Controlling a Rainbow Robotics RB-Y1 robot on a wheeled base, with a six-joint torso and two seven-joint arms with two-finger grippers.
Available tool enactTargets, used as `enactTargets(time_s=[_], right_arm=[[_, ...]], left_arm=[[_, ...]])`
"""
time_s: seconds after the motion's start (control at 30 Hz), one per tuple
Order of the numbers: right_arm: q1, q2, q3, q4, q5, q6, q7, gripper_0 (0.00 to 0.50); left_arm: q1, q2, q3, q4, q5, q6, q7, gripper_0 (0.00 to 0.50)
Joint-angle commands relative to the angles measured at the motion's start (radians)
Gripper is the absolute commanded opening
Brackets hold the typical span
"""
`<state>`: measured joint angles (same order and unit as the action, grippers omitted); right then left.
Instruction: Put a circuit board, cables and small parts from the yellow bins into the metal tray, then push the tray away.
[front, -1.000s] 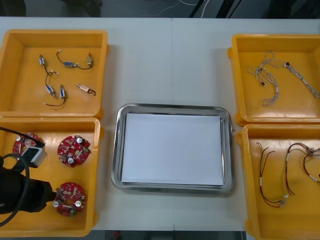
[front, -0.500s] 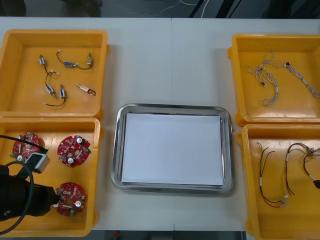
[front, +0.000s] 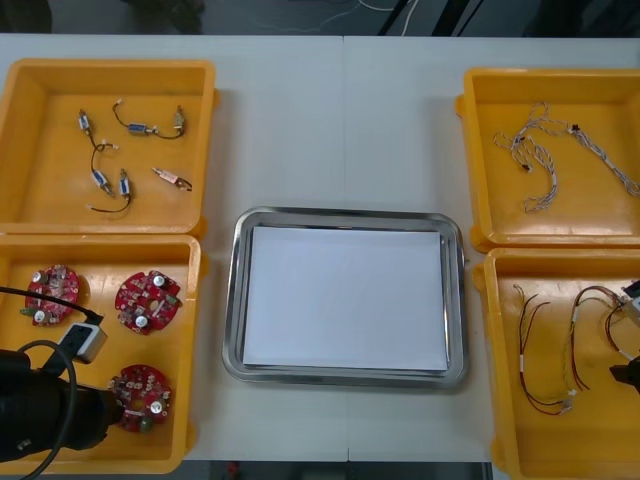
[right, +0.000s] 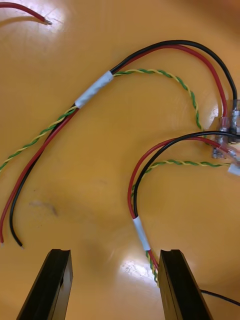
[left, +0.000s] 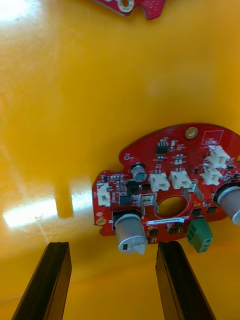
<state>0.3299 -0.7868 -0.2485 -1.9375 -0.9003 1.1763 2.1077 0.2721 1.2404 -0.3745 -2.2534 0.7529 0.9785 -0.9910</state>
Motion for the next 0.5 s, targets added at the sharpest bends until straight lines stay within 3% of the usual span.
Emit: enactTargets(time_s=[0.03, 0.5], right_arm=[[-0.043, -0.038, 0.017, 0.017, 0.012, -0.009, 0.058, 0.500], [-0.075, -0.037, 0.057, 0.086, 0.015, -0.058, 0.074, 0.500]], left_arm=[[-0.007, 0.042, -0.017, -0.003, -0.017, -0.012, 0.101, 0.500], [-0.047, 0.040, -0.066, 0.003, -0.035, -0.015, 0.134, 0.500]])
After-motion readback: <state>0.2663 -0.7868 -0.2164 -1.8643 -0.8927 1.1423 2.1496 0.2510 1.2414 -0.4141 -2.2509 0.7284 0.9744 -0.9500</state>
